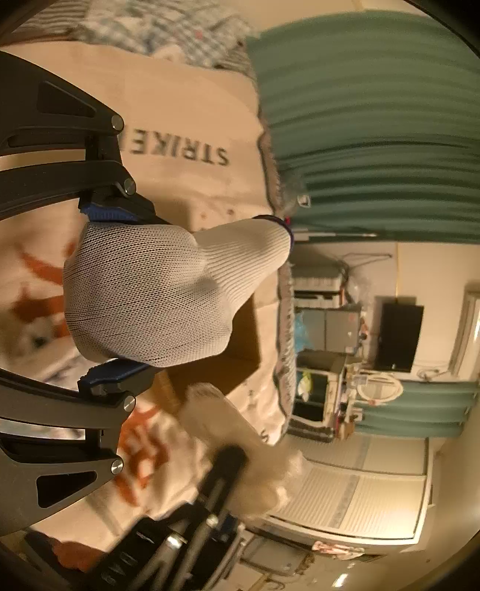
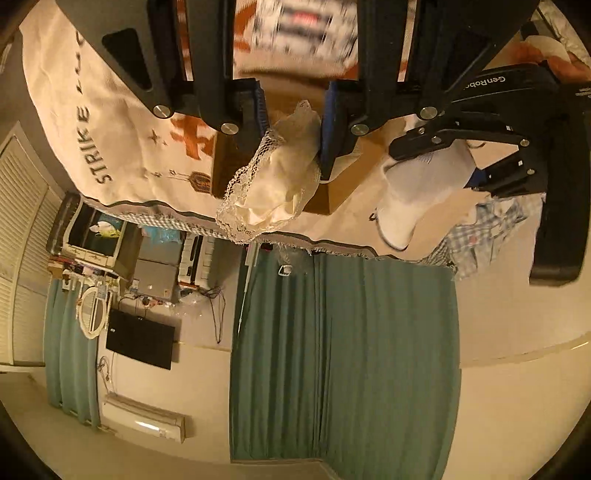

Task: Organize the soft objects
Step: 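Carry the lace cloth and sock into the cardboard box and open both tools, then grasp the blue-and-white wet-wipe pack with the right tool while the left grasps the white cable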

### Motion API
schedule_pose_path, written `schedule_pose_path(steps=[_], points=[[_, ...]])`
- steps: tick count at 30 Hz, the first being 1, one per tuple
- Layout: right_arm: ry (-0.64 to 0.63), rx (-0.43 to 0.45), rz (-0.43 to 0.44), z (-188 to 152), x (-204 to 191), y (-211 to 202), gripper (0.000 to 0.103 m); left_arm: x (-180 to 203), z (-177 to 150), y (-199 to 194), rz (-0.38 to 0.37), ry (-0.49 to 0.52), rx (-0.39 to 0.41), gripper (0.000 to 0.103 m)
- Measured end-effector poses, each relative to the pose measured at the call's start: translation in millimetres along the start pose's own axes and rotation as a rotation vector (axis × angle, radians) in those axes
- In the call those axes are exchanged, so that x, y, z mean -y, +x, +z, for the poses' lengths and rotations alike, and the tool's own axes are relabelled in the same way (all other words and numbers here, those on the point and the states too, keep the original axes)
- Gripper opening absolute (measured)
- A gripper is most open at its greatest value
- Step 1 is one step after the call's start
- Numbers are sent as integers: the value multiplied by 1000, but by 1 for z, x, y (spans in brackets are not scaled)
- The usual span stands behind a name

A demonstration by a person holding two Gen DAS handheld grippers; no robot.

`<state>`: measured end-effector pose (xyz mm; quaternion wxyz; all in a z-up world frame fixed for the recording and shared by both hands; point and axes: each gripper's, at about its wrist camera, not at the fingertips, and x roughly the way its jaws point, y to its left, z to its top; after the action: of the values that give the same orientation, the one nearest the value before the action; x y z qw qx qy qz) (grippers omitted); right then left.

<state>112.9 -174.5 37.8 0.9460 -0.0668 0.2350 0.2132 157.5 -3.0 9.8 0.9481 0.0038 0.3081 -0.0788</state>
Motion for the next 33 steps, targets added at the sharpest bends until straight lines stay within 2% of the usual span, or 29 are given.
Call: schedule_pose_path(steps=[5,10,13,14,17,18,21,25,30,31,33], points=[[14,-58,-8,13,20,72,23,-7,22,59,20,3,-30,58],[73,-142,10,3,46,136,23,-12,18,116,18,22,-90,58],[86,-163,20,-8,57,153,24,-5,15,136,16,55,-110,58],[89,-169,21,-11,60,157,28,-4,13,141,21,67,-115,58],[105,-181,12,-19,68,163,51,2,8,141,29,87,-108,60],[110,-178,11,-20,70,163,57,5,6,139,30,103,-99,63],[132,-165,-4,-19,76,157,62,10,6,131,53,134,-72,76],[144,-129,-30,-9,81,132,65,10,16,109,74,126,-50,79],[142,-48,-78,19,77,65,73,17,38,29,92,123,62,80],[139,-30,-88,25,74,45,74,19,41,12,93,124,83,83],[125,-14,-98,36,69,12,85,22,46,-25,105,120,131,93]])
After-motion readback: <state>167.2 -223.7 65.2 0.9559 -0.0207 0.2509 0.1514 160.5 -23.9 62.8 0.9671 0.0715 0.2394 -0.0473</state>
